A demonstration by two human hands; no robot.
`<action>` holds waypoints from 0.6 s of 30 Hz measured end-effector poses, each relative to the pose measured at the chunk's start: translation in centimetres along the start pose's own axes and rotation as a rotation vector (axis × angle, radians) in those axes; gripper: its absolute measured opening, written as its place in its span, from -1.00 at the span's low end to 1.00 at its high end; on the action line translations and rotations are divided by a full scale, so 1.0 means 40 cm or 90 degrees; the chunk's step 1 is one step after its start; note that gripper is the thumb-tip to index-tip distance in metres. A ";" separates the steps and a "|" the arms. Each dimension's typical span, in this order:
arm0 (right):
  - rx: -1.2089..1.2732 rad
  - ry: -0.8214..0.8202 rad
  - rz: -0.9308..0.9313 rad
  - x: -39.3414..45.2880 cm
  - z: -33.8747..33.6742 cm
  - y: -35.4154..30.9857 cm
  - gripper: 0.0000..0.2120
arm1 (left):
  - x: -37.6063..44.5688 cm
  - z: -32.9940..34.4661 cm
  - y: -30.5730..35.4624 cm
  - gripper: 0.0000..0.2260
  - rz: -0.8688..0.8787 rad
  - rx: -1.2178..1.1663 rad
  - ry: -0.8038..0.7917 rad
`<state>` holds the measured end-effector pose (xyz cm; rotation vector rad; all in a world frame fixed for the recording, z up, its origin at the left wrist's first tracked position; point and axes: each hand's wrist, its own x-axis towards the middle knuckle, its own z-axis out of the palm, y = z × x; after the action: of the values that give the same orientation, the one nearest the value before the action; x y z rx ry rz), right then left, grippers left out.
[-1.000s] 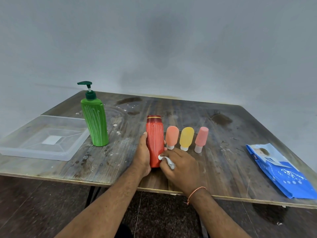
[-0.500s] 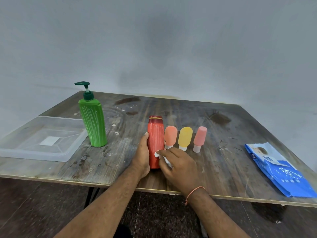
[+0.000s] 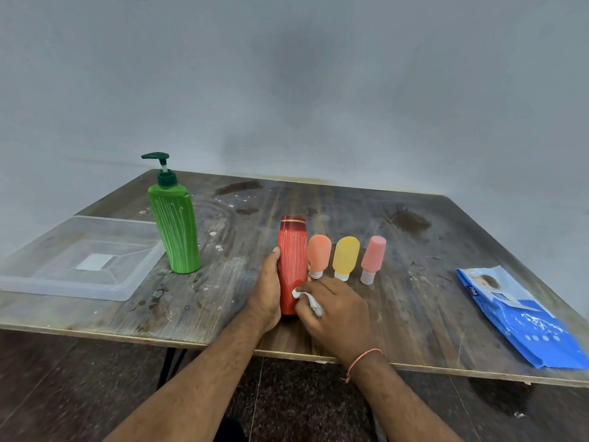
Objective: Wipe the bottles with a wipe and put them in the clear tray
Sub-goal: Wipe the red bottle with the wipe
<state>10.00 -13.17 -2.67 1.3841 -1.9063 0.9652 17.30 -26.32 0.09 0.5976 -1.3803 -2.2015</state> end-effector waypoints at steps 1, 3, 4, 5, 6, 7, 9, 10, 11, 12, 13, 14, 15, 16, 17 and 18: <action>-0.007 0.006 0.007 0.000 0.001 0.000 -0.85 | 0.001 0.001 0.000 -0.43 -0.001 0.001 0.003; -0.004 0.000 0.003 0.001 0.000 0.000 -0.84 | 0.001 0.000 0.001 -0.44 0.001 0.004 0.005; 0.004 -0.009 -0.007 0.001 -0.002 0.000 -0.83 | 0.001 -0.001 0.001 -0.43 0.003 0.003 0.003; 0.013 -0.016 -0.019 0.000 -0.005 -0.001 -0.83 | 0.001 -0.002 0.001 -0.42 0.002 0.001 0.001; 0.020 -0.019 -0.027 0.000 -0.007 -0.003 -0.84 | 0.001 -0.003 0.001 -0.42 0.001 0.001 -0.002; 0.020 -0.015 -0.030 0.000 -0.007 -0.004 -0.85 | 0.000 -0.002 0.001 -0.42 0.000 -0.001 -0.005; 0.006 0.000 -0.017 0.001 -0.005 -0.005 -0.86 | 0.002 -0.001 0.000 -0.43 0.001 -0.006 -0.007; 0.000 0.004 -0.006 0.001 -0.003 -0.006 -0.86 | 0.002 -0.001 0.000 -0.44 0.001 -0.008 -0.009; -0.003 0.002 -0.001 0.001 -0.003 -0.006 -0.85 | 0.001 0.000 0.000 -0.45 0.003 -0.009 -0.013; -0.004 -0.005 -0.003 0.002 -0.004 -0.005 -0.84 | 0.001 -0.001 -0.001 -0.45 0.005 -0.011 -0.016; -0.001 -0.015 -0.012 0.003 -0.006 -0.004 -0.83 | 0.001 -0.001 -0.002 -0.46 0.007 -0.014 -0.017; 0.003 -0.027 -0.025 0.005 -0.008 -0.004 -0.82 | 0.002 -0.003 -0.003 -0.47 0.005 -0.014 -0.017; 0.009 -0.034 -0.037 0.006 -0.010 -0.005 -0.82 | 0.002 -0.003 -0.003 -0.46 0.005 -0.013 -0.017; 0.013 -0.035 -0.045 0.006 -0.010 -0.006 -0.82 | 0.002 -0.004 -0.003 -0.46 0.005 -0.011 -0.018; 0.013 -0.031 -0.049 0.006 -0.010 -0.008 -0.84 | 0.003 -0.004 -0.003 -0.44 0.006 -0.007 -0.019; 0.006 -0.024 -0.045 0.005 -0.008 -0.009 -0.84 | 0.002 -0.005 -0.004 -0.43 0.007 -0.003 -0.021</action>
<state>10.28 -13.08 -2.26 1.4755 -1.8688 0.9216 17.30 -26.45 -0.13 0.5530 -1.3916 -2.2138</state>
